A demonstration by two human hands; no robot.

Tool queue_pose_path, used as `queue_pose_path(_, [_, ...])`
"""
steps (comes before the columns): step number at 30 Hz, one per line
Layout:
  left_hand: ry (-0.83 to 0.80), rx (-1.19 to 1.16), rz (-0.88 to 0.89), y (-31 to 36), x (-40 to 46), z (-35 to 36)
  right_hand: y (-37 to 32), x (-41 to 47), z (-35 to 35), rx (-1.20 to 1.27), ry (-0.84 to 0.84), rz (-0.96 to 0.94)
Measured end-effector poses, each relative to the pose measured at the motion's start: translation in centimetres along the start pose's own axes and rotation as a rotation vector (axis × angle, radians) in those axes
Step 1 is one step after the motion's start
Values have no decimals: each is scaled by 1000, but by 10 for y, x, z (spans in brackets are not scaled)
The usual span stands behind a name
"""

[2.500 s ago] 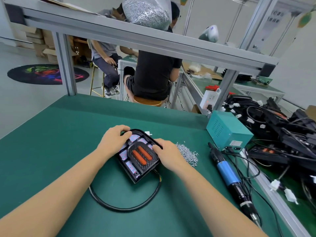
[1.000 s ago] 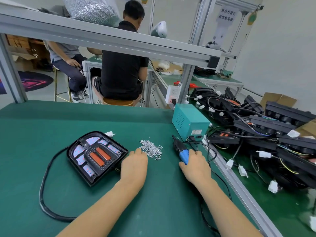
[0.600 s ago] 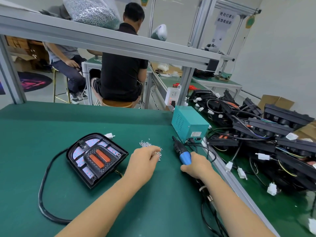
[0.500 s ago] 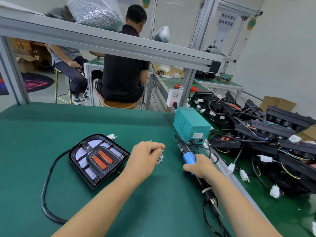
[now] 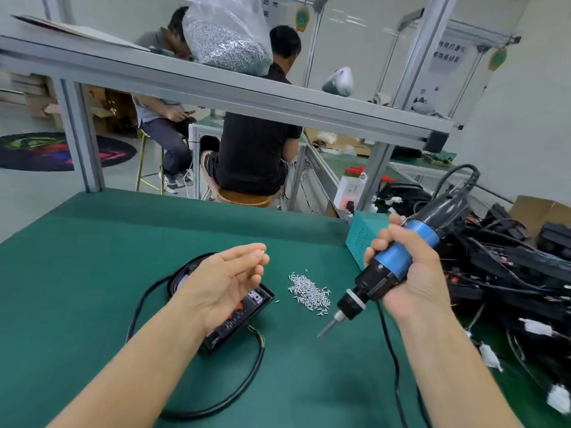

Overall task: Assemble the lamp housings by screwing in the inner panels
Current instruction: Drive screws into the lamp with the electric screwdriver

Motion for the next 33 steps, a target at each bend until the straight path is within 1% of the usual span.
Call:
queue_pose_path(3, [-5,-99,-41,-2,-6,-12,-1,-6,28,123,-44,-94])
queue_pose_path(10, [-48,-118,-46,-8,-16,-25,7,-14,75,226,-120,-273])
queue_pose_path(20, [-64,-165,-11,-6,-24,-27,22,-17,101,180,-158,-341])
queue_pose_path(33, [-45,-233,-10,-8,-27,-27,25,-20,102,144,-179,-355])
Point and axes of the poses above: each hand's wrist, its own x-axis towards the middle knuckle, its own z-axis out of the palm, y = z × x, the point moved 8 cm from there along x, towards the middle knuckle, and after that the axes turned 4 degrees about z, right-handed, at the moved point
